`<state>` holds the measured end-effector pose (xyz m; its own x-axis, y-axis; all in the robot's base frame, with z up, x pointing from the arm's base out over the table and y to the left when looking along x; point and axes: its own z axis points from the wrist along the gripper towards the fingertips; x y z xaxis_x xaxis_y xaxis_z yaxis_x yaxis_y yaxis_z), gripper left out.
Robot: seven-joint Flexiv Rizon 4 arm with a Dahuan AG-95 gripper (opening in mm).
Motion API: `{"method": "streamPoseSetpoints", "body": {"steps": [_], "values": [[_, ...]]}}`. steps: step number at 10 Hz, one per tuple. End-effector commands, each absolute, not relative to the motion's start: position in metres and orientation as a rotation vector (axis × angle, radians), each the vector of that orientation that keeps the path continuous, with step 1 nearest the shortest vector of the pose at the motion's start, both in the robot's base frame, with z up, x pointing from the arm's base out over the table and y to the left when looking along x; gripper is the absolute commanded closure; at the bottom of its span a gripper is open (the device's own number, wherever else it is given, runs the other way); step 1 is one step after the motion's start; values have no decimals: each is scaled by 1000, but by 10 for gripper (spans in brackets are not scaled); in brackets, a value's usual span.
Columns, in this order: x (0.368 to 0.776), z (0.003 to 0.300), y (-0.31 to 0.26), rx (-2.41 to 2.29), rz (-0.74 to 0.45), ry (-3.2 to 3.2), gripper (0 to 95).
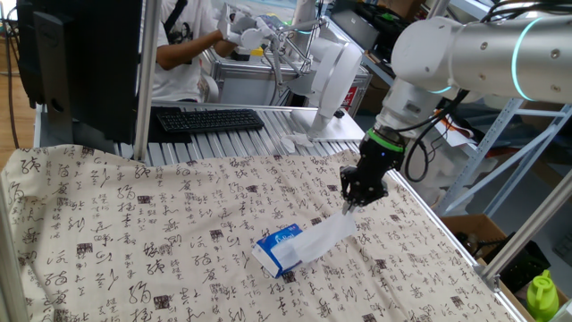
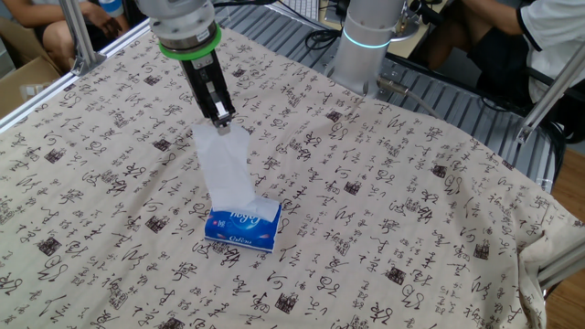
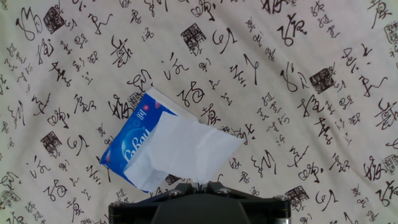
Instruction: Pull out a napkin
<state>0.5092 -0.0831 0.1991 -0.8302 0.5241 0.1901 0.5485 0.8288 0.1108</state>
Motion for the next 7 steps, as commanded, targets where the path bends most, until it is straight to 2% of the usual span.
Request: {"method": "streamPoseSetpoints", "body": {"steps": [1,7], "values": [[507,202,-86,-835,-234,-2861,950],[496,217,-102,-805,-202,-2877,950]]}}
